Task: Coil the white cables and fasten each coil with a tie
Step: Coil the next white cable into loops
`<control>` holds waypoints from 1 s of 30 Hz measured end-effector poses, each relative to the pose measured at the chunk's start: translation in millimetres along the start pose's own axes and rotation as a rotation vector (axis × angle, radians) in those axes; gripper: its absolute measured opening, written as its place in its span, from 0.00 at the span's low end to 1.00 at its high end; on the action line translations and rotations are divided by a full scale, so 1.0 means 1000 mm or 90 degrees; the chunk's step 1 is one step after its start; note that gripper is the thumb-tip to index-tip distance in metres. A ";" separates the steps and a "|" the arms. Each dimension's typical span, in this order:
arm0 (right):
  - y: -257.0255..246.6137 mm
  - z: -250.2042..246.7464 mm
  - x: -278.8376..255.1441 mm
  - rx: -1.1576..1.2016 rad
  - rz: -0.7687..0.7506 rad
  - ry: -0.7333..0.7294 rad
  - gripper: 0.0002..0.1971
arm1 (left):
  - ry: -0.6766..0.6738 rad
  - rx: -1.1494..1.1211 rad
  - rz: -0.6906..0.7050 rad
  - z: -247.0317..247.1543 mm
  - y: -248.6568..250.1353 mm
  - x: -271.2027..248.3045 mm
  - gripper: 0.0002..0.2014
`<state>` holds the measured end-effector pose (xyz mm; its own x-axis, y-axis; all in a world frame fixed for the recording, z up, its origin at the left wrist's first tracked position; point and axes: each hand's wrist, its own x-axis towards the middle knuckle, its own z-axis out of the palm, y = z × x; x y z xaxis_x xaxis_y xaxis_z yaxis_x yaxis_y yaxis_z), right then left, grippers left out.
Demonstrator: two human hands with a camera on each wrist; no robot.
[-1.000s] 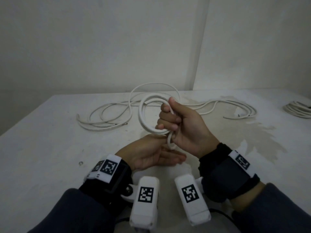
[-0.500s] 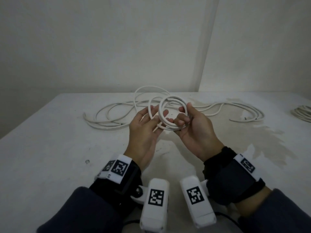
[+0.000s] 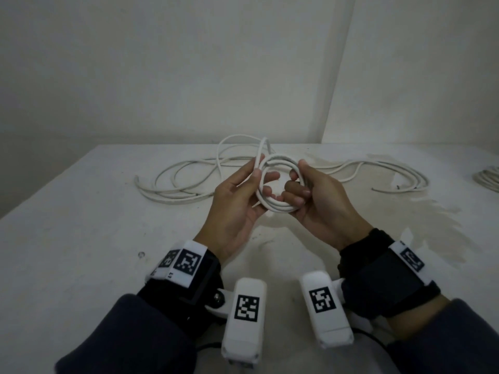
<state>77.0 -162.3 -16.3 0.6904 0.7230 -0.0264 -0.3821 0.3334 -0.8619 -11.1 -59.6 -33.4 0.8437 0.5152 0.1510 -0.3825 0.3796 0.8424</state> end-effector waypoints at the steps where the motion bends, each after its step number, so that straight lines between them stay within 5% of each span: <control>1: 0.000 0.001 -0.001 -0.009 0.005 0.000 0.18 | 0.007 0.002 -0.009 0.000 -0.001 0.001 0.14; 8: 0.002 0.003 -0.002 -0.078 -0.065 -0.076 0.12 | -0.027 -0.009 -0.028 0.001 0.006 0.003 0.14; 13: 0.000 -0.001 -0.004 -0.148 -0.017 -0.125 0.14 | -0.070 0.191 -0.011 -0.003 0.007 0.001 0.17; 22: 0.000 0.004 -0.012 -0.286 0.008 -0.179 0.07 | -0.104 0.412 -0.118 -0.007 0.024 -0.004 0.24; 27: -0.003 0.003 -0.013 -0.328 0.064 -0.245 0.29 | -0.162 0.455 -0.116 -0.009 0.028 -0.008 0.25; 30: -0.001 0.002 -0.015 -0.472 -0.041 -0.220 0.30 | -0.179 0.517 -0.064 -0.007 0.027 -0.009 0.23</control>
<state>65.8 -172.3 -13.9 0.4221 0.9023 0.0878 0.2413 -0.0184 -0.9703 -31.5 -48.4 -15.2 0.9618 0.2592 0.0879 -0.0037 -0.3088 0.9511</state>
